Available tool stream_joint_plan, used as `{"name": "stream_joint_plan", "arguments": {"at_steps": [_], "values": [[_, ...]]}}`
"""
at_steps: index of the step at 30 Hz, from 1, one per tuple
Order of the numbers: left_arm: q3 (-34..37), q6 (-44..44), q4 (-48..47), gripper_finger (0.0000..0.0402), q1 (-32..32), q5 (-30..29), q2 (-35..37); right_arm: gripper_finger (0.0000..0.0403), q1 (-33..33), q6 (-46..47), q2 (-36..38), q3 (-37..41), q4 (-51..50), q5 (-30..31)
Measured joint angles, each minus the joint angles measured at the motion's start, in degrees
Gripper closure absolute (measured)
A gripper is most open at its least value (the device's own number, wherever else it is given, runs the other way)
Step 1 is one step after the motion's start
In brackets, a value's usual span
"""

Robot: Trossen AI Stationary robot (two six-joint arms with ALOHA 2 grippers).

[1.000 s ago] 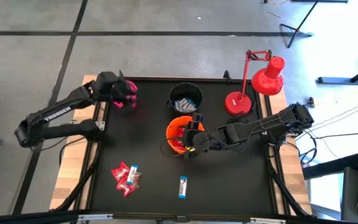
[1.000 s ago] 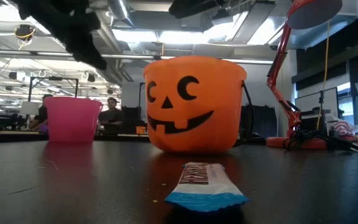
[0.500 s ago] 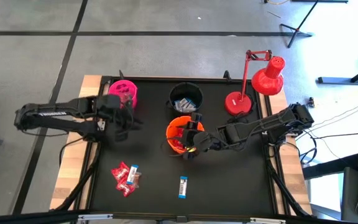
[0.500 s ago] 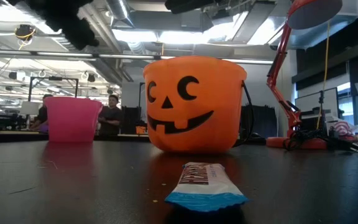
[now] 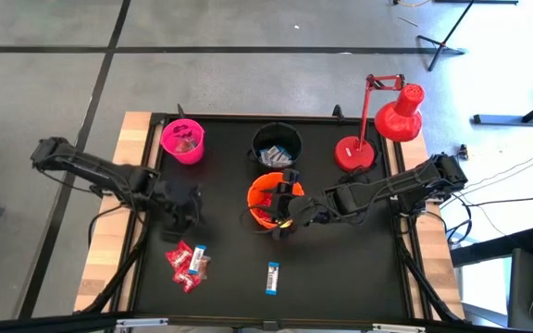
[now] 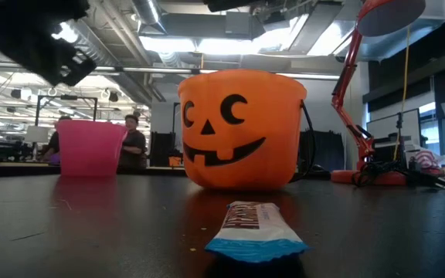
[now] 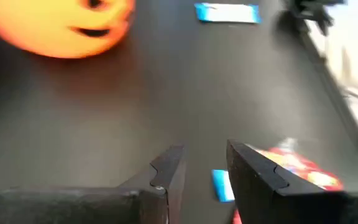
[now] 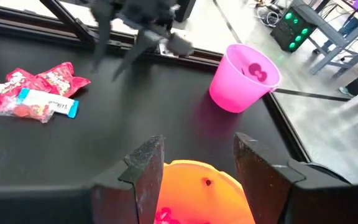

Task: Sort candy
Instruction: Put the bottom left transparent candy into the pink bucket

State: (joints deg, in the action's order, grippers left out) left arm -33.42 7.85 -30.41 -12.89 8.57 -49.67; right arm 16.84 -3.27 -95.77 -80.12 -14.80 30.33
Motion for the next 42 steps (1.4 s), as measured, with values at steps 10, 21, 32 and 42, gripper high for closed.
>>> {"name": "stream_joint_plan", "arguments": {"at_steps": [10,21,32,42], "values": [[2.68,5.67,11.18,0.0295,-16.98,-4.79,-11.20,0.0212,0.00,-0.31,0.00,0.00,0.77,-1.48],[2.62,9.64,18.63,0.0295,-24.33,-6.42,-25.11,0.0212,0.00,-1.68,0.00,0.00,2.98,-1.46],[2.47,8.09,21.62,0.0295,-24.63,-9.49,-33.25,0.0212,0.00,-1.99,0.00,0.00,2.94,-1.46],[2.40,2.74,21.47,0.0334,-22.53,-23.02,-34.95,0.0212,0.00,-1.93,0.00,0.00,2.91,-1.46]]}}
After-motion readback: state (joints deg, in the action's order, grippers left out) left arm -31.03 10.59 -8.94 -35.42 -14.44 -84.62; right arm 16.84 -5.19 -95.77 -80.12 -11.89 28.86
